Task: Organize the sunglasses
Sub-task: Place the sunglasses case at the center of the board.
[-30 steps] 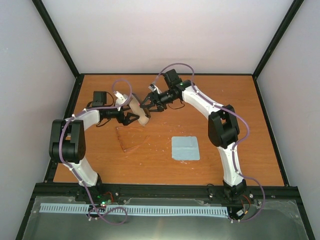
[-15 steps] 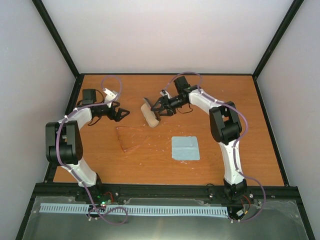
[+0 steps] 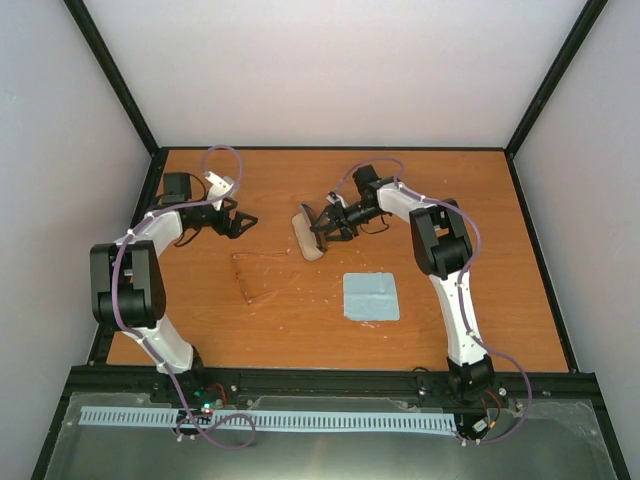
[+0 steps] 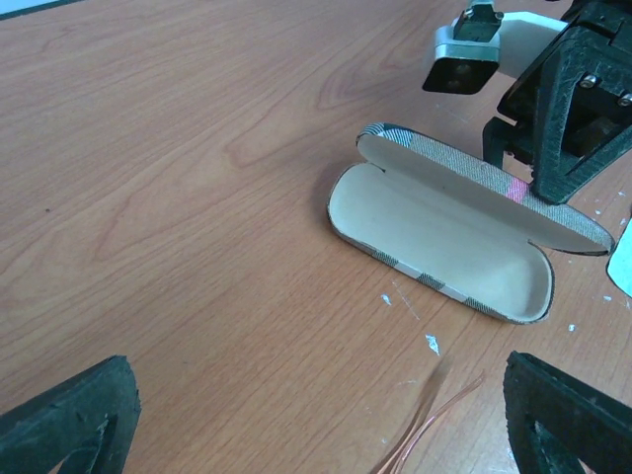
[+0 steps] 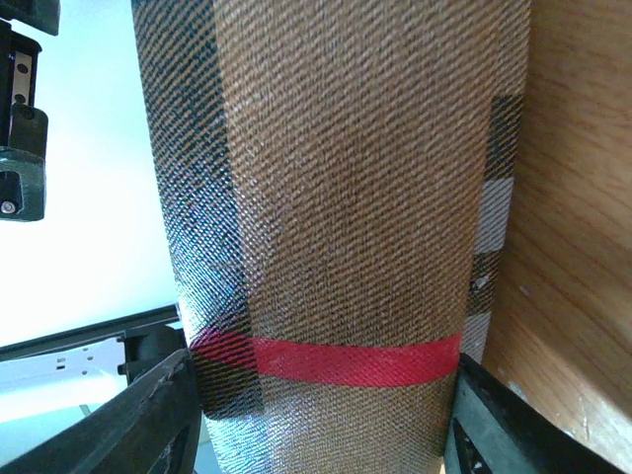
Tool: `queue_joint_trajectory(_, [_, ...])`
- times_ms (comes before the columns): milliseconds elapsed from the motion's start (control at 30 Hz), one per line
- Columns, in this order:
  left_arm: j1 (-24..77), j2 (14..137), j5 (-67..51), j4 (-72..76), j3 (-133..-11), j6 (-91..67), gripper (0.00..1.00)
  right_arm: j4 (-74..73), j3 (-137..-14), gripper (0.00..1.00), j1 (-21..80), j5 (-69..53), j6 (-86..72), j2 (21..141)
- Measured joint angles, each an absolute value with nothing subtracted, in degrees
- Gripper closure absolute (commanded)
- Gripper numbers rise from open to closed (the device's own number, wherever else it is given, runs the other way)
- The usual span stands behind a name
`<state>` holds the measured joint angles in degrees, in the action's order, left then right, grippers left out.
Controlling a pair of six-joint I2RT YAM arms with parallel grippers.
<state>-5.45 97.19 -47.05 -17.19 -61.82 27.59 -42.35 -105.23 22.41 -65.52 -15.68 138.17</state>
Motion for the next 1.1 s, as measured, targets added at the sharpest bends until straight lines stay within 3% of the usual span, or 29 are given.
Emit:
queue_joint_trajectory(100, [-5.5, 97.5, -46.9, -17.5, -62.1, 27.6, 0.00, -43.2, -105.3, 0.47, 22.2, -65.2, -14.9, 138.2])
queue_joint_trajectory(567, [-5.5, 97.8, -47.0, -17.5, -61.5, 27.6, 0.00, -48.1, -104.3, 0.27, 22.1, -58.2, -12.7, 135.5])
queue_joint_trajectory(833, [-5.5, 97.8, -47.0, -17.5, -60.7, 27.6, 0.01, -50.1, -103.2, 0.28, 22.1, -54.1, -12.7, 135.3])
queue_joint_trajectory(1033, [-5.5, 97.8, -47.1, -16.7, -60.0, 27.6, 0.00, -53.1, -103.5, 0.34, 22.2, -49.2, -12.3, 134.3])
queue_joint_trajectory(1100, [-5.5, 97.8, -47.3, -16.4, -59.4, 27.6, 0.01, -55.0, -104.1, 0.41, 22.4, -47.0, -11.9, 134.1])
